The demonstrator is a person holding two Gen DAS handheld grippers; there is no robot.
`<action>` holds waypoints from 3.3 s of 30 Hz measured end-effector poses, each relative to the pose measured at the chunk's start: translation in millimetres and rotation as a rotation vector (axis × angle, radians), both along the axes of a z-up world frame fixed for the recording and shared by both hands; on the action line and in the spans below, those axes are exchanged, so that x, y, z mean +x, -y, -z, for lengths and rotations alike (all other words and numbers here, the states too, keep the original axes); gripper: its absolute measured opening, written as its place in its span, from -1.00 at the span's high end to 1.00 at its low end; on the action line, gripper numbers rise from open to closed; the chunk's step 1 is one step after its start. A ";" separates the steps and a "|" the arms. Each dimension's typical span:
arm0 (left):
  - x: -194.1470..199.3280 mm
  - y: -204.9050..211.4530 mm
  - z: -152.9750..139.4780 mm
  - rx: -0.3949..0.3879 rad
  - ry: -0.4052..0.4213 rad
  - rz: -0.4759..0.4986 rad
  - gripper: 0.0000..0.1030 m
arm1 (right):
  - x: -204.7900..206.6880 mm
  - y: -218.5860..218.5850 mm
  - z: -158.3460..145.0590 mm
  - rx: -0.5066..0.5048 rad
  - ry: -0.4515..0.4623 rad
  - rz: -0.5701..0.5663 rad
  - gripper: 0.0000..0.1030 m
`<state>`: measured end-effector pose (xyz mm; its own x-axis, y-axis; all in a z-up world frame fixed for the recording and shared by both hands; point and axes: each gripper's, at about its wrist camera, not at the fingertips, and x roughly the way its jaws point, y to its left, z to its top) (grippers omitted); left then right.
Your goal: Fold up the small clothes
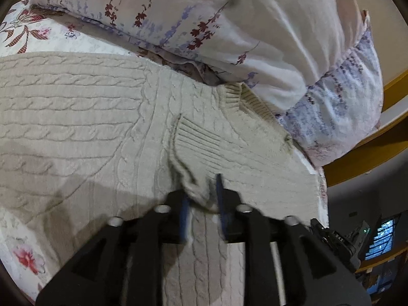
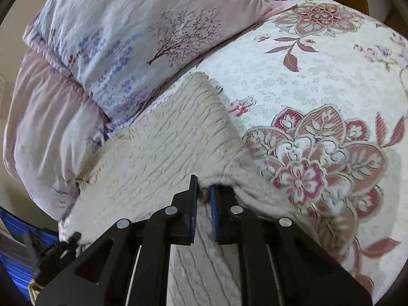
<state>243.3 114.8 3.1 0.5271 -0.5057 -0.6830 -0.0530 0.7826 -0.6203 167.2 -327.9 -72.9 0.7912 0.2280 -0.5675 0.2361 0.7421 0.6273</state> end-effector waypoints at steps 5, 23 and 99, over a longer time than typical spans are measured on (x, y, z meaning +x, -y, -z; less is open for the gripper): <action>-37.0 -43.4 -15.7 -0.176 0.064 0.024 0.02 | -17.3 -37.1 -34.4 -0.090 0.101 -0.115 0.27; -139.8 -266.2 2.0 -0.177 0.008 -0.667 0.07 | 53.0 -160.0 -32.7 -0.264 0.049 -0.431 0.14; -42.9 36.8 -40.8 0.117 0.215 0.164 -0.28 | 28.0 -34.0 -41.3 -0.083 0.112 -0.306 -0.03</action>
